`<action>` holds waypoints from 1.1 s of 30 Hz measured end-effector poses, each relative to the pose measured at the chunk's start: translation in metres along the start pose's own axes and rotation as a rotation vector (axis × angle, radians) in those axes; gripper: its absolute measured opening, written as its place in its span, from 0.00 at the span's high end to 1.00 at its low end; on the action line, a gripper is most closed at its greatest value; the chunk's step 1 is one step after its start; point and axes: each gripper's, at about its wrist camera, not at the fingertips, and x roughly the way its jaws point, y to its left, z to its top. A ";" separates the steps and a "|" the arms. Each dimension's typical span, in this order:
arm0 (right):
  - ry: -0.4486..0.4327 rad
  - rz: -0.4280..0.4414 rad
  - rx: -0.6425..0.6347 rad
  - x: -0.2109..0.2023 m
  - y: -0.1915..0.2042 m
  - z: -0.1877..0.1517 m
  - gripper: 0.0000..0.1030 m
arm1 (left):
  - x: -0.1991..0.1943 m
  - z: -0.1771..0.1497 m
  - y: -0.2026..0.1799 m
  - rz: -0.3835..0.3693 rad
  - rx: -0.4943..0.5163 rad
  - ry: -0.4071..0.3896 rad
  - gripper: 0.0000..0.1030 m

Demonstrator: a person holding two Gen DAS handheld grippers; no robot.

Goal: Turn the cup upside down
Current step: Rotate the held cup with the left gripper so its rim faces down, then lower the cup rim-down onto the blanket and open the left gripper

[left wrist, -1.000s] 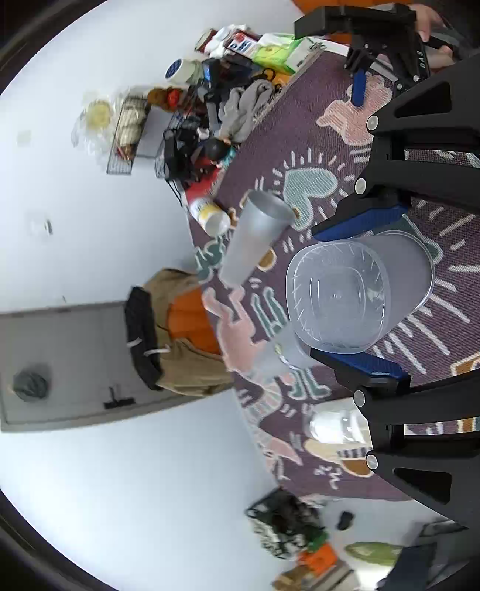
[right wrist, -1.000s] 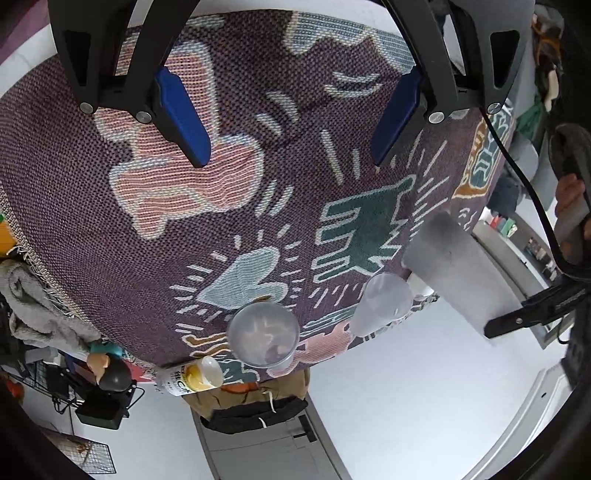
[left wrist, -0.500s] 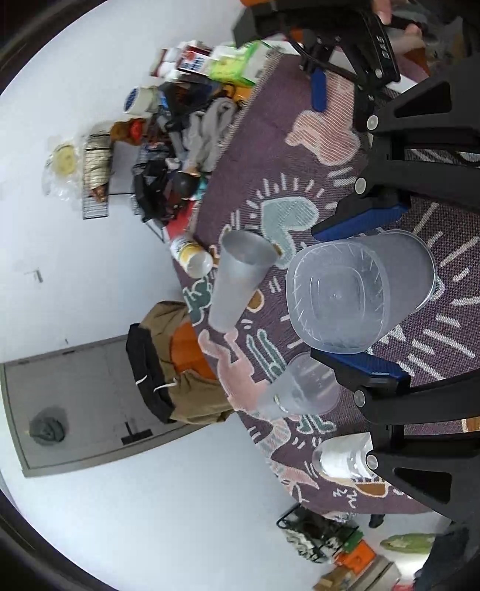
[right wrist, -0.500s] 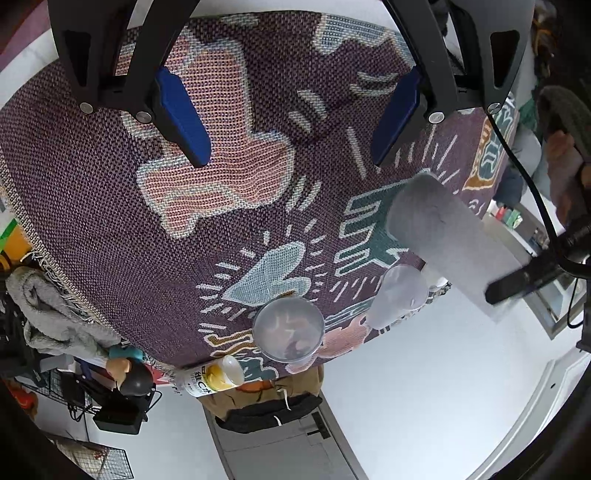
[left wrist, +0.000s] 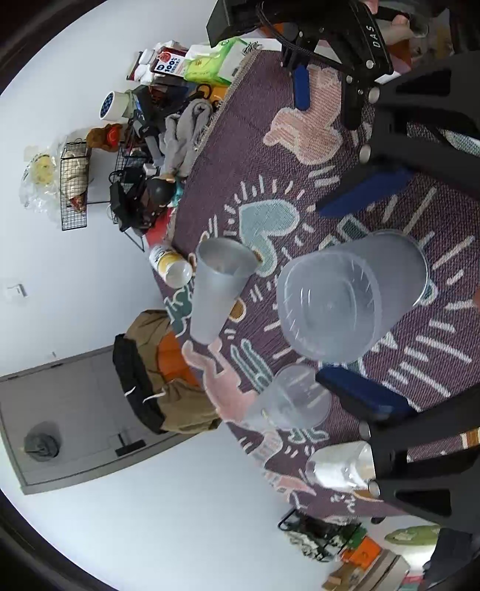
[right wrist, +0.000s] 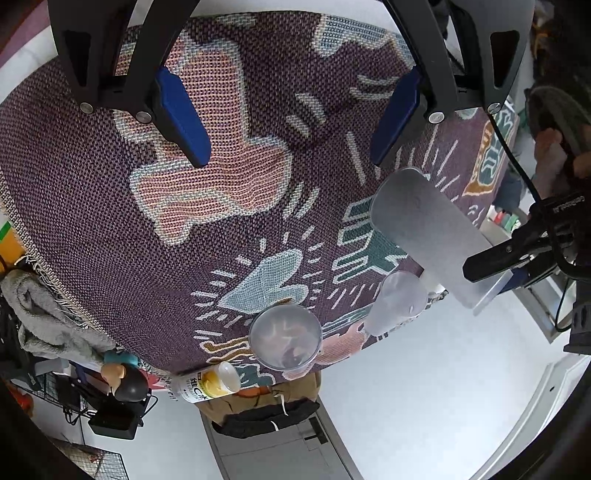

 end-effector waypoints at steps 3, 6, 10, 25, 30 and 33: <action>0.002 0.003 -0.004 0.000 0.002 0.000 0.14 | -0.004 0.001 0.005 -0.004 -0.018 -0.010 0.11; 0.004 0.005 -0.009 0.000 0.004 -0.001 0.14 | -0.011 0.002 0.010 -0.004 -0.034 -0.023 0.11; 0.000 0.010 -0.019 -0.003 0.008 -0.001 0.14 | -0.022 0.001 0.020 0.004 -0.061 -0.044 0.11; -0.047 0.008 -0.115 -0.029 0.044 0.004 0.14 | -0.082 -0.035 0.058 0.077 -0.187 -0.176 0.11; -0.068 0.004 -0.155 -0.038 0.060 0.004 0.14 | -0.104 -0.057 0.066 0.096 -0.237 -0.230 0.11; -0.076 0.007 -0.172 -0.043 0.069 0.004 0.14 | -0.112 -0.072 0.069 0.093 -0.277 -0.245 0.11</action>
